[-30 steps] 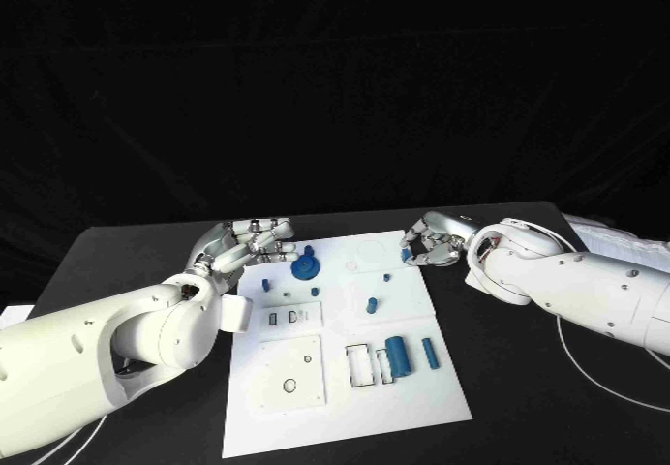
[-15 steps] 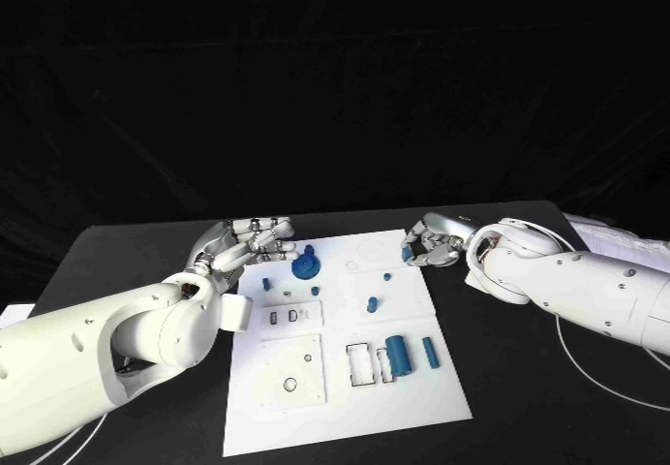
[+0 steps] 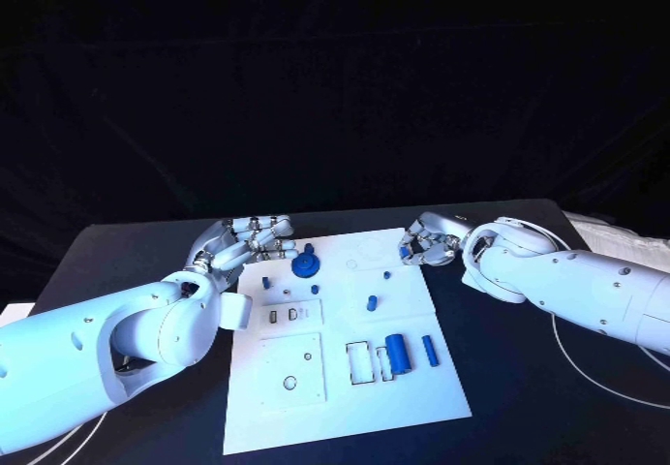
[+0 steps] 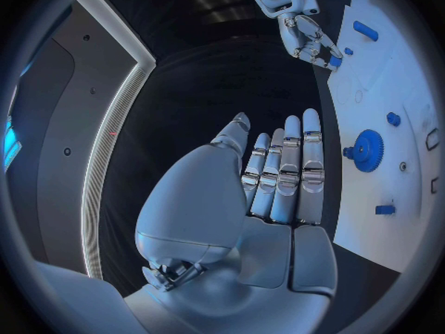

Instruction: Assemble the parts on the task board

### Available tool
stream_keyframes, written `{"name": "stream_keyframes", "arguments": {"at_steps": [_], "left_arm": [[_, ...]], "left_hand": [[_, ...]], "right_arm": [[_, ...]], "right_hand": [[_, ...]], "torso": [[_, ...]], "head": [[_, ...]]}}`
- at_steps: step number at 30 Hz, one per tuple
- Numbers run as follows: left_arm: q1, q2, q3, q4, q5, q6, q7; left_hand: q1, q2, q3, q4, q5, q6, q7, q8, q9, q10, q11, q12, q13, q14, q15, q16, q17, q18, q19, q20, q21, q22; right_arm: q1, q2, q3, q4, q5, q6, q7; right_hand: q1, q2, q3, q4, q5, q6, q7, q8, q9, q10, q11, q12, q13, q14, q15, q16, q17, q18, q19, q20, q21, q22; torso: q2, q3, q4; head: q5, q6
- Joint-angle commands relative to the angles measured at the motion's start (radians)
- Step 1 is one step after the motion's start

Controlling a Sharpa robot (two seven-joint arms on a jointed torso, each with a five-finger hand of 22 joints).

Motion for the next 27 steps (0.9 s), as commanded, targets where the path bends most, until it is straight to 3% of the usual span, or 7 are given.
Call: {"name": "stream_keyframes", "arguments": {"at_steps": [1, 5, 10, 15, 22, 27], "left_arm": [[0.000, 0.001, 0.001, 0.002, 0.001, 0.017, 0.007], [0.000, 0.001, 0.001, 0.002, 0.001, 0.017, 0.007], [0.001, 0.000, 0.001, 0.001, 0.001, 0.017, 0.006], [0.001, -0.001, 0.001, -0.003, 0.001, 0.017, 0.006], [0.001, -0.004, 0.000, -0.014, 0.001, 0.019, 0.002], [0.000, -0.003, 0.000, -0.026, 0.001, 0.028, -0.005]], "left_hand": [[0.000, 0.008, -0.002, -0.006, -0.003, 0.001, 0.003, -0.005, -0.001, 0.004, 0.003, -0.006, -0.001, 0.005, 0.000, -0.004, 0.001, 0.012, 0.008, 0.002, -0.004, -0.002], [0.000, 0.008, -0.002, -0.006, -0.003, 0.001, 0.003, -0.005, -0.001, 0.004, 0.003, -0.006, -0.001, 0.005, 0.000, -0.004, 0.001, 0.012, 0.008, 0.002, -0.004, -0.002], [0.001, 0.009, -0.001, -0.007, -0.003, 0.002, 0.002, -0.005, -0.001, 0.004, 0.003, -0.006, -0.001, 0.005, -0.001, -0.005, 0.001, 0.012, 0.008, 0.002, -0.004, -0.002], [0.001, 0.009, -0.001, -0.007, -0.003, 0.002, 0.002, -0.005, -0.001, 0.004, 0.003, -0.006, -0.001, 0.005, -0.001, -0.005, 0.001, 0.012, 0.008, 0.002, -0.004, -0.002], [0.002, 0.009, -0.001, -0.008, -0.003, 0.002, 0.002, -0.005, -0.001, 0.004, 0.003, -0.006, -0.001, 0.005, -0.001, -0.005, 0.002, 0.012, 0.008, 0.002, -0.004, -0.002], [0.000, 0.013, 0.003, -0.011, -0.004, 0.011, -0.005, -0.004, 0.000, 0.016, -0.003, -0.005, 0.000, 0.009, -0.003, -0.008, 0.004, 0.012, 0.011, 0.000, -0.005, -0.003]], "right_arm": [[-0.001, 0.004, 0.000, 0.003, 0.005, 0.006, -0.008], [-0.001, 0.005, 0.000, 0.002, 0.005, -0.006, -0.016], [-0.001, 0.002, 0.000, 0.010, 0.004, -0.053, -0.022], [0.000, -0.010, 0.000, 0.047, 0.011, -0.092, -0.034], [0.008, -0.032, 0.001, 0.169, 0.017, -0.135, -0.116], [0.011, -0.029, 0.002, 0.239, 0.013, -0.144, -0.178]], "right_hand": [[-0.013, -0.001, 0.005, 0.003, 0.004, 0.009, 0.000, 0.002, 0.001, 0.005, -0.002, 0.002, 0.071, 0.099, -0.007, 0.007, 0.222, -0.017, 0.016, -0.008, 0.003, 0.053], [-0.019, 0.005, 0.010, 0.004, 0.013, 0.022, -0.004, 0.005, 0.002, 0.008, -0.006, 0.006, 0.074, 0.099, -0.010, 0.007, 0.222, -0.018, 0.017, -0.010, 0.004, 0.054], [-0.007, 0.035, 0.037, -0.007, 0.023, 0.061, -0.020, 0.022, 0.011, 0.015, -0.019, 0.016, 0.082, 0.099, -0.020, 0.007, 0.223, -0.018, 0.018, -0.018, 0.005, 0.055], [-0.008, 0.047, 0.049, -0.015, 0.041, 0.079, -0.028, 0.031, 0.017, 0.021, -0.026, 0.022, 0.086, 0.100, -0.027, 0.008, 0.226, -0.018, 0.019, -0.025, 0.006, 0.059], [-0.011, 0.047, 0.052, -0.019, 0.046, 0.082, -0.030, 0.033, 0.019, 0.020, -0.028, 0.019, 0.085, 0.099, -0.029, 0.008, 0.225, -0.018, 0.019, -0.027, 0.006, 0.058], [-0.011, 0.047, 0.053, -0.021, 0.047, 0.082, -0.030, 0.033, 0.019, 0.018, -0.028, 0.014, 0.081, 0.099, -0.029, 0.006, 0.221, -0.017, 0.017, -0.028, 0.003, 0.053]], "torso": [[0.000, 0.0002, 0.0006], [0.000, 0.0002, 0.0006], [0.000, 0.0009, 0.0000], [-0.001, 0.0010, -0.0001], [-0.004, -0.0009, -0.0002], [-0.012, -0.0056, 0.0042]], "head": [[-0.001, -0.001], [0.000, -0.002], [0.003, -0.004], [0.005, -0.005], [0.009, -0.005], [0.013, -0.007]]}}
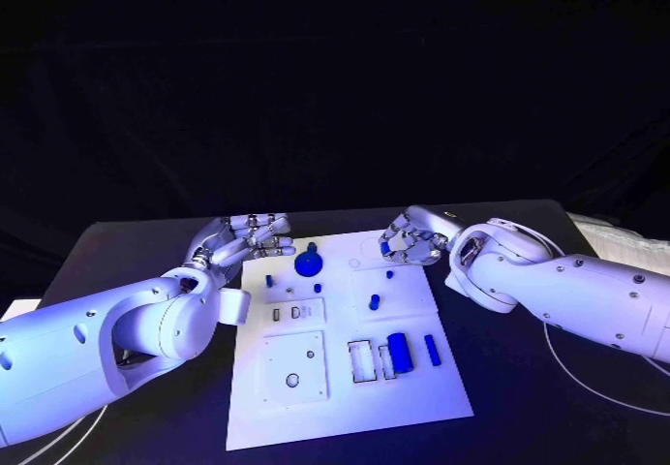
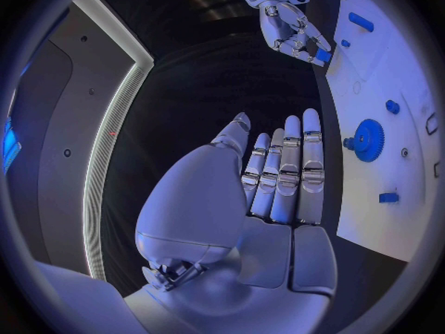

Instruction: Assemble the parts on the task board

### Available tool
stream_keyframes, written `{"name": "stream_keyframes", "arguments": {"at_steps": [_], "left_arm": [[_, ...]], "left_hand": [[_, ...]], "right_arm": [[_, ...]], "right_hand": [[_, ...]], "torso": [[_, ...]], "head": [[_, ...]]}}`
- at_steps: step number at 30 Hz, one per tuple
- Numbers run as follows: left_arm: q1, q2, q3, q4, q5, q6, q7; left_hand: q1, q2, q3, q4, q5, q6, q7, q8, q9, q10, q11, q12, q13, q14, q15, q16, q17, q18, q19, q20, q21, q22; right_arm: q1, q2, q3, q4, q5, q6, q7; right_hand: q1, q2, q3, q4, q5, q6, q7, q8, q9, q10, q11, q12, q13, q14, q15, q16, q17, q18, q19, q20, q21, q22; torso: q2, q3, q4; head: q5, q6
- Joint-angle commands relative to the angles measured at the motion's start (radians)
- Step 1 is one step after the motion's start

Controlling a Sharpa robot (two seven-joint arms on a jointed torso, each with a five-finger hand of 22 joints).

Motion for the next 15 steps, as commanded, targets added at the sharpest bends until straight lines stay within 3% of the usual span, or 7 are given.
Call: {"name": "stream_keyframes", "arguments": {"at_steps": [1, 8, 9, 12, 15], "left_arm": [[-0.001, 0.003, 0.000, -0.007, 0.001, 0.029, -0.006], [-0.004, 0.005, -0.002, -0.023, -0.004, 0.043, -0.031], [-0.004, 0.005, -0.002, -0.025, -0.004, 0.043, -0.032], [-0.005, 0.005, -0.002, -0.035, 0.005, 0.042, -0.036], [-0.005, 0.005, -0.002, -0.041, 0.046, 0.041, -0.038]], "left_hand": [[-0.003, 0.014, 0.003, -0.005, -0.004, 0.017, -0.009, -0.002, 0.001, 0.024, -0.008, -0.002, 0.001, 0.025, -0.008, -0.001, 0.007, 0.014, 0.018, -0.007, 0.000, 0.001], [-0.030, 0.013, 0.010, 0.006, -0.004, 0.054, -0.028, -0.001, 0.001, 0.118, -0.039, 0.013, 0.005, 0.132, -0.046, 0.044, 0.059, 0.013, 0.097, -0.042, 0.049, 0.022], [-0.031, 0.013, 0.011, 0.007, -0.004, 0.056, -0.029, -0.002, 0.001, 0.122, -0.040, 0.012, 0.005, 0.138, -0.048, 0.047, 0.064, 0.013, 0.101, -0.044, 0.053, 0.024], [-0.036, 0.009, 0.014, 0.010, -0.005, 0.060, -0.030, -0.006, 0.000, 0.132, -0.042, 0.005, 0.003, 0.155, -0.053, 0.058, 0.083, 0.012, 0.114, -0.051, 0.066, 0.031], [-0.036, 0.009, 0.014, 0.011, -0.004, 0.060, -0.030, -0.006, 0.000, 0.132, -0.043, 0.004, 0.003, 0.156, -0.053, 0.058, 0.084, 0.012, 0.115, -0.051, 0.066, 0.031]], "right_arm": [[0.001, 0.007, 0.000, 0.034, -0.006, -0.036, -0.095], [-0.011, 0.055, -0.001, 0.083, -0.035, -0.039, -0.160], [-0.013, 0.063, -0.001, 0.087, -0.040, -0.038, -0.167], [-0.022, 0.096, -0.004, 0.095, -0.059, -0.036, -0.195], [-0.033, 0.126, -0.008, 0.096, -0.072, -0.031, -0.212]], "right_hand": [[0.006, 0.019, 0.007, -0.001, 0.005, 0.033, -0.016, 0.020, 0.014, -0.004, -0.007, -0.007, 0.078, 0.094, -0.007, 0.002, 0.220, -0.017, 0.018, -0.008, 0.003, 0.052], [-0.007, 0.018, 0.007, 0.000, 0.006, 0.031, -0.016, 0.019, 0.015, -0.005, -0.007, -0.012, 0.075, 0.093, -0.008, -0.001, 0.216, -0.016, 0.016, -0.010, 0.000, 0.045], [-0.007, 0.018, 0.007, 0.000, 0.006, 0.031, -0.016, 0.019, 0.015, -0.005, -0.007, -0.012, 0.075, 0.093, -0.008, -0.001, 0.215, -0.016, 0.015, -0.010, -0.001, 0.044], [-0.007, 0.018, 0.007, -0.001, 0.007, 0.031, -0.017, 0.019, 0.015, -0.006, -0.007, -0.014, 0.074, 0.093, -0.008, -0.002, 0.214, -0.015, 0.015, -0.010, -0.001, 0.043], [-0.010, 0.018, 0.008, -0.002, 0.008, 0.029, -0.016, 0.018, 0.015, -0.009, -0.007, -0.019, 0.071, 0.092, -0.008, -0.003, 0.211, -0.015, 0.014, -0.010, -0.003, 0.040]], "torso": [[-0.009, -0.0056, 0.0053], [-0.022, -0.0169, 0.0111], [-0.023, -0.0176, 0.0111], [-0.030, -0.0246, 0.0131], [-0.034, -0.0298, 0.0156]], "head": [[0.004, -0.003], [0.027, -0.023], [0.030, -0.024], [0.052, -0.036], [0.059, -0.041]]}}
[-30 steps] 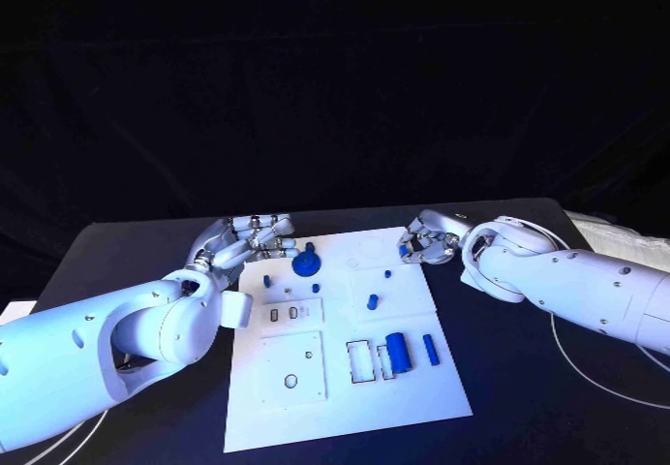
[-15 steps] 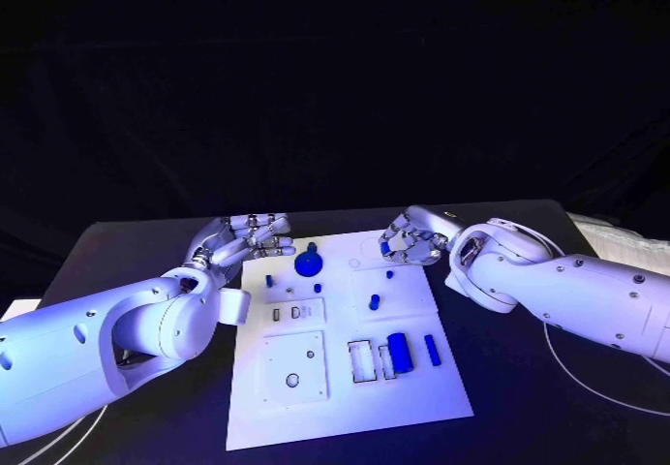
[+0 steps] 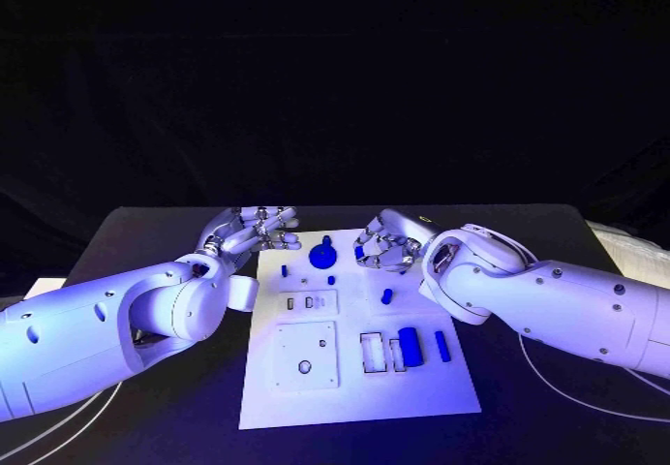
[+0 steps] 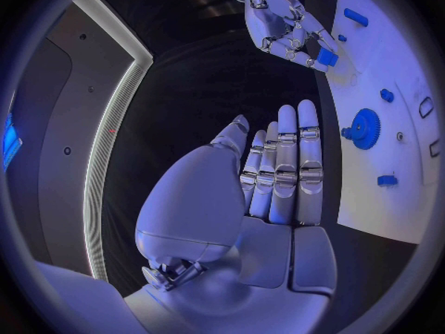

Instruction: Assemble the parts on the task board

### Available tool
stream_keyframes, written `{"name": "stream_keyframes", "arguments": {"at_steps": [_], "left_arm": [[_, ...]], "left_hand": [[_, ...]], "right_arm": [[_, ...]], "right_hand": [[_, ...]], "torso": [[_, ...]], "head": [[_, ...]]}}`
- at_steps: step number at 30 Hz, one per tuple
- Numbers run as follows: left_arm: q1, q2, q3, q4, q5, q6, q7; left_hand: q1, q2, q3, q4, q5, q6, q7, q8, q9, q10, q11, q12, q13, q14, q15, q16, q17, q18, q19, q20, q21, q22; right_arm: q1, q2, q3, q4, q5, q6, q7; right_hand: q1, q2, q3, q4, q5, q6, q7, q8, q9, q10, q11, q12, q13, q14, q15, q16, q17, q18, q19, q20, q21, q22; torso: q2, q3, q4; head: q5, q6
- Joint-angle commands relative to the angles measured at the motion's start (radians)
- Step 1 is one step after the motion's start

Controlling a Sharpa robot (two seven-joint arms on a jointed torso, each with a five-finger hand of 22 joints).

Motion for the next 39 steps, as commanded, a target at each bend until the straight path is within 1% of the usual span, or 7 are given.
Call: {"name": "stream_keyframes", "arguments": {"at_steps": [1, 5, 10, 18, 24, 27, 39], "left_arm": [[0.000, 0.002, 0.000, -0.006, 0.064, 0.023, -0.010], [0.000, -0.001, 0.000, -0.011, 0.113, 0.022, -0.006], [0.000, -0.005, 0.000, -0.010, 0.123, 0.021, -0.002], [0.000, -0.005, 0.000, -0.006, 0.107, 0.021, 0.002], [0.001, -0.004, 0.000, -0.003, 0.101, 0.021, 0.004], [0.001, -0.002, 0.000, -0.002, 0.100, 0.021, 0.004], [0.001, -0.003, 0.000, -0.002, 0.099, 0.021, 0.003]], "left_hand": [[-0.008, -0.001, 0.002, 0.003, -0.004, 0.005, -0.001, -0.007, 0.000, 0.005, 0.000, -0.007, -0.002, 0.006, 0.000, 0.005, 0.002, 0.012, 0.006, 0.000, 0.005, 0.002], [-0.004, 0.000, 0.007, 0.001, -0.003, 0.007, -0.002, -0.007, 0.000, 0.006, -0.001, -0.010, -0.002, 0.005, -0.001, 0.005, 0.007, 0.011, 0.005, -0.001, 0.007, 0.003], [-0.003, -0.002, 0.009, 0.000, -0.004, 0.007, -0.002, -0.009, 0.000, 0.007, -0.001, -0.013, -0.003, 0.001, 0.000, 0.004, 0.011, 0.010, 0.002, -0.001, 0.007, 0.004], [-0.003, -0.002, 0.010, 0.000, -0.004, 0.008, -0.001, -0.010, 0.000, 0.007, 0.000, -0.015, -0.003, -0.002, 0.001, 0.002, 0.013, 0.010, 0.000, -0.001, 0.007, 0.004], [-0.003, -0.003, 0.012, 0.000, -0.004, 0.008, 0.000, -0.011, -0.001, 0.006, 0.001, -0.018, -0.004, -0.005, 0.002, 0.001, 0.016, 0.009, -0.002, -0.001, 0.008, 0.004], [-0.003, -0.003, 0.012, 0.000, -0.004, 0.008, 0.000, -0.011, -0.001, 0.006, 0.001, -0.018, -0.004, -0.005, 0.002, 0.001, 0.016, 0.009, -0.002, -0.001, 0.008, 0.004], [-0.002, -0.003, 0.013, 0.000, -0.004, 0.008, 0.000, -0.012, -0.001, 0.006, 0.001, -0.020, -0.004, -0.007, 0.002, 0.001, 0.018, 0.009, -0.004, -0.001, 0.008, 0.004]], "right_arm": [[-0.012, 0.028, -0.003, 0.001, -0.051, -0.001, -0.068], [-0.034, 0.073, -0.009, -0.014, -0.081, 0.005, -0.081], [-0.059, 0.117, -0.017, -0.035, -0.118, 0.011, -0.095], [-0.078, 0.156, -0.022, -0.058, -0.150, 0.028, -0.111], [-0.095, 0.173, -0.025, -0.074, -0.159, 0.045, -0.112], [-0.101, 0.177, -0.027, -0.079, -0.163, 0.051, -0.109], [-0.111, 0.180, -0.029, -0.079, -0.173, 0.077, -0.103]], "right_hand": [[-0.002, 0.008, 0.005, 0.001, 0.006, 0.028, -0.016, 0.017, 0.015, -0.005, -0.004, -0.005, 0.069, 0.091, -0.007, -0.004, 0.210, -0.014, 0.013, -0.009, -0.004, 0.038], [-0.011, 0.005, 0.005, 0.001, 0.003, 0.026, -0.016, 0.016, 0.015, -0.007, -0.003, -0.009, 0.067, 0.090, -0.007, -0.006, 0.206, -0.014, 0.011, -0.010, -0.005, 0.035], [-0.017, 0.004, 0.004, 0.001, 0.001, 0.025, -0.015, 0.014, 0.015, -0.008, -0.003, -0.012, 0.065, 0.089, -0.007, -0.007, 0.204, -0.013, 0.010, -0.010, -0.007, 0.031], [-0.023, 0.002, 0.003, 0.001, -0.003, 0.024, -0.016, 0.014, 0.016, -0.008, -0.003, -0.012, 0.065, 0.089, -0.007, -0.008, 0.204, -0.013, 0.010, -0.010, -0.008, 0.030], [-0.027, 0.000, 0.002, 0.002, -0.004, 0.024, -0.016, 0.013, 0.016, -0.008, -0.003, -0.014, 0.065, 0.089, -0.007, -0.008, 0.204, -0.013, 0.010, -0.010, -0.008, 0.030], [-0.030, -0.001, 0.002, 0.002, -0.005, 0.023, -0.015, 0.013, 0.016, -0.009, -0.003, -0.015, 0.064, 0.089, -0.007, -0.008, 0.203, -0.013, 0.010, -0.010, -0.008, 0.030], [-0.039, -0.004, 0.000, 0.003, -0.004, 0.022, -0.015, 0.011, 0.016, -0.009, -0.003, -0.015, 0.065, 0.089, -0.007, -0.008, 0.203, -0.013, 0.009, -0.010, -0.009, 0.028]], "torso": [[-0.010, -0.0113, 0.0056], [-0.012, -0.0176, 0.0120], [-0.010, -0.0210, 0.0157], [-0.011, -0.0189, 0.0120], [-0.010, -0.0172, 0.0137], [-0.009, -0.0170, 0.0160], [-0.008, -0.0178, 0.0151]], "head": [[0.013, -0.009], [0.018, -0.019], [0.030, -0.027], [0.053, -0.041], [0.068, -0.051], [0.067, -0.051], [0.061, -0.056]]}}
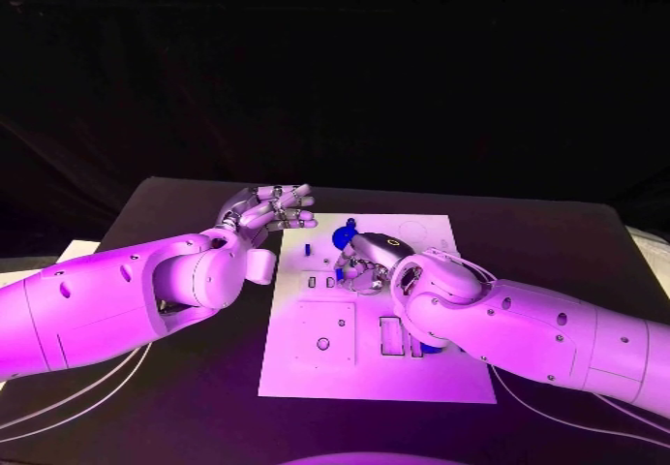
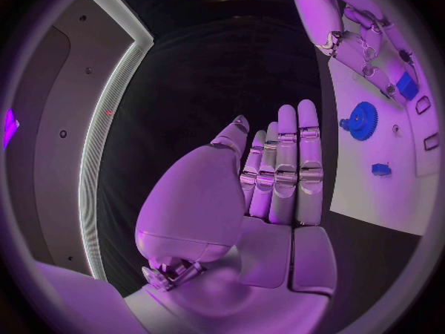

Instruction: Assemble the parts on the task board

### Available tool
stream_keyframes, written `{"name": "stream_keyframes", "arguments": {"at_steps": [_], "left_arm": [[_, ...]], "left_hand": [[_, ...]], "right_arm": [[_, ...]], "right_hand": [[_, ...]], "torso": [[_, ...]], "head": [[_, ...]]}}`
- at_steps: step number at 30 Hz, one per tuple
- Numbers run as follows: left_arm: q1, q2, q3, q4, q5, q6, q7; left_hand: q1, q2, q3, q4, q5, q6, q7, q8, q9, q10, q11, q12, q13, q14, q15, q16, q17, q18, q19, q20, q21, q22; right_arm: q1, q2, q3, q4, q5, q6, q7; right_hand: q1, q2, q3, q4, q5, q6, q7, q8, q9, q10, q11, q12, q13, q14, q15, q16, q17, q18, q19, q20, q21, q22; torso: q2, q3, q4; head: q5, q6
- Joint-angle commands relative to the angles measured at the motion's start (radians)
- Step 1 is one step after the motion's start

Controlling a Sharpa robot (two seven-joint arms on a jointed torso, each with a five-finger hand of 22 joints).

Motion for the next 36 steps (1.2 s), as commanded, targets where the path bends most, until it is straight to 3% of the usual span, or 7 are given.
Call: {"name": "stream_keyframes", "arguments": {"at_steps": [1, 11, 24, 36], "left_arm": [[0.001, 0.001, 0.001, 0.002, -0.001, 0.019, 0.009], [0.000, 0.008, 0.001, -0.004, -0.004, 0.021, 0.008], [0.000, 0.009, 0.001, -0.006, -0.004, 0.021, 0.008], [0.000, 0.009, 0.001, -0.008, -0.004, 0.021, 0.008]], "left_hand": [[-0.003, -0.003, 0.008, 0.000, -0.004, 0.008, 0.000, -0.004, -0.001, 0.006, 0.001, -0.007, -0.002, -0.007, 0.002, 0.001, 0.001, 0.009, -0.004, -0.001, 0.007, 0.001], [-0.002, -0.004, 0.010, -0.001, -0.004, 0.007, 0.001, -0.006, -0.001, 0.005, 0.002, -0.009, -0.002, -0.009, 0.002, 0.000, 0.004, 0.009, -0.006, -0.001, 0.007, 0.002], [-0.002, -0.004, 0.011, -0.001, -0.004, 0.007, 0.002, -0.006, -0.001, 0.005, 0.002, -0.010, -0.002, -0.010, 0.003, -0.001, 0.005, 0.008, -0.007, -0.001, 0.007, 0.002], [-0.002, -0.004, 0.012, -0.001, -0.004, 0.007, 0.002, -0.007, -0.001, 0.005, 0.003, -0.011, -0.002, -0.011, 0.003, -0.001, 0.006, 0.008, -0.008, -0.001, 0.007, 0.002]], "right_arm": [[-0.007, -0.002, -0.004, 0.002, -0.019, 0.046, -0.004], [-0.009, -0.004, -0.004, 0.005, -0.020, 0.078, -0.014], [-0.009, -0.016, -0.004, 0.010, -0.027, 0.108, -0.026], [-0.009, -0.013, -0.005, 0.010, -0.034, 0.102, -0.028]], "right_hand": [[-0.012, 0.000, -0.002, 0.004, 0.002, 0.021, -0.015, 0.011, 0.016, -0.005, 0.001, 0.001, 0.068, 0.089, -0.007, -0.004, 0.203, -0.013, 0.009, -0.004, -0.006, 0.027], [-0.023, -0.006, -0.006, 0.005, 0.001, 0.018, -0.014, 0.008, 0.015, -0.007, 0.001, -0.003, 0.066, 0.089, -0.007, -0.005, 0.202, -0.012, 0.008, -0.004, -0.007, 0.025], [-0.041, -0.023, -0.013, 0.005, 0.003, 0.002, -0.008, -0.004, 0.012, -0.016, 0.006, -0.018, 0.058, 0.088, -0.003, -0.008, 0.198, -0.011, 0.005, -0.002, -0.012, 0.017], [-0.067, -0.053, -0.028, 0.009, 0.009, -0.042, 0.010, -0.031, 0.001, -0.039, 0.021, -0.061, 0.033, 0.086, 0.008, -0.013, 0.190, -0.009, 0.001, 0.007, -0.018, 0.007]], "torso": [[0.000, 0.0000, -0.0008], [0.001, -0.0020, 0.0002], [0.001, -0.0011, 0.0003], [0.002, -0.0004, -0.0007]], "head": [[-0.001, -0.003], [-0.002, -0.007], [-0.003, -0.012], [-0.004, -0.014]]}}
